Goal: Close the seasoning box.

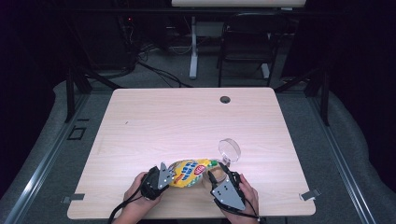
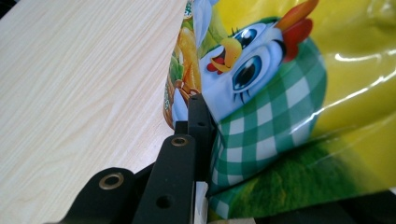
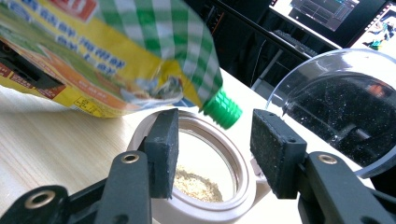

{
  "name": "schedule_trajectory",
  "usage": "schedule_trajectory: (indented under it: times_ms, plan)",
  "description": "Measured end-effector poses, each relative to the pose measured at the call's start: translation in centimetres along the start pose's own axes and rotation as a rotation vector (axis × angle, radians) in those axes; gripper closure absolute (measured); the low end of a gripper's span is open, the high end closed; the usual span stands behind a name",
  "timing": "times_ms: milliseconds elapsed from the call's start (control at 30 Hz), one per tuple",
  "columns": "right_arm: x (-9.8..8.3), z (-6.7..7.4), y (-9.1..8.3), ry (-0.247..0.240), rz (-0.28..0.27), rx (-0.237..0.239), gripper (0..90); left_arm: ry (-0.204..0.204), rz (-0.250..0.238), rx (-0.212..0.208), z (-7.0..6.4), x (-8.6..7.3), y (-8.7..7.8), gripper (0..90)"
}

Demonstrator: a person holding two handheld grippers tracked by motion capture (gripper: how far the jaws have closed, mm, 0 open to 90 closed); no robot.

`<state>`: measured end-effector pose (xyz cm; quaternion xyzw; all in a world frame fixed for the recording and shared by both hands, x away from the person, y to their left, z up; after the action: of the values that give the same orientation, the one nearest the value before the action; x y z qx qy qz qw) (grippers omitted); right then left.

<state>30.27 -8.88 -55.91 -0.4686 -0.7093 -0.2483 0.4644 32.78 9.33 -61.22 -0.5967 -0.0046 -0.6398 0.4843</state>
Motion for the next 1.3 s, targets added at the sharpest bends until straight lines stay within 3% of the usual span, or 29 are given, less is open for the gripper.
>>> schedule_trajectory:
  times_ms: [100,567,800,967,1300]
  plan:
    - [0.0,0.0,0.0,0.0,-0.003,0.001,52.2,-0.042,-0.016,-0.01,0.2,-0.1,0.0,84.2]
    - [0.1,-0.1,-0.1,0.005,-0.004,0.002,52.2,-0.122,-0.046,-0.034,0.9,-0.3,-0.1,84.1]
    - [0.1,-0.1,-0.1,0.008,-0.006,0.001,52.2,-0.197,-0.065,-0.055,1.2,-0.5,-0.1,83.9]
    - [0.1,0.0,-0.1,0.006,-0.004,0.004,52.2,-0.288,-0.089,-0.081,1.8,-0.8,-0.2,83.8]
    - [0.0,0.0,-0.1,0.012,-0.005,0.008,52.2,-0.392,-0.11,-0.1,2.4,-1.2,-0.2,83.5]
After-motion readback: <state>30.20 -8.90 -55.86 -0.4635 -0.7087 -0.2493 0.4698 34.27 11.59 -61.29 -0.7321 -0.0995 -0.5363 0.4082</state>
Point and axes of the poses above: each handheld gripper's, and its own axes: y roughly forward along the jaws, x roughly out of its top, z roughly to its left, the point moved 9 cm from there along y, roughly forward along the jaws, and after that the axes turned 10 degrees about -z, right-handed, at the moved point
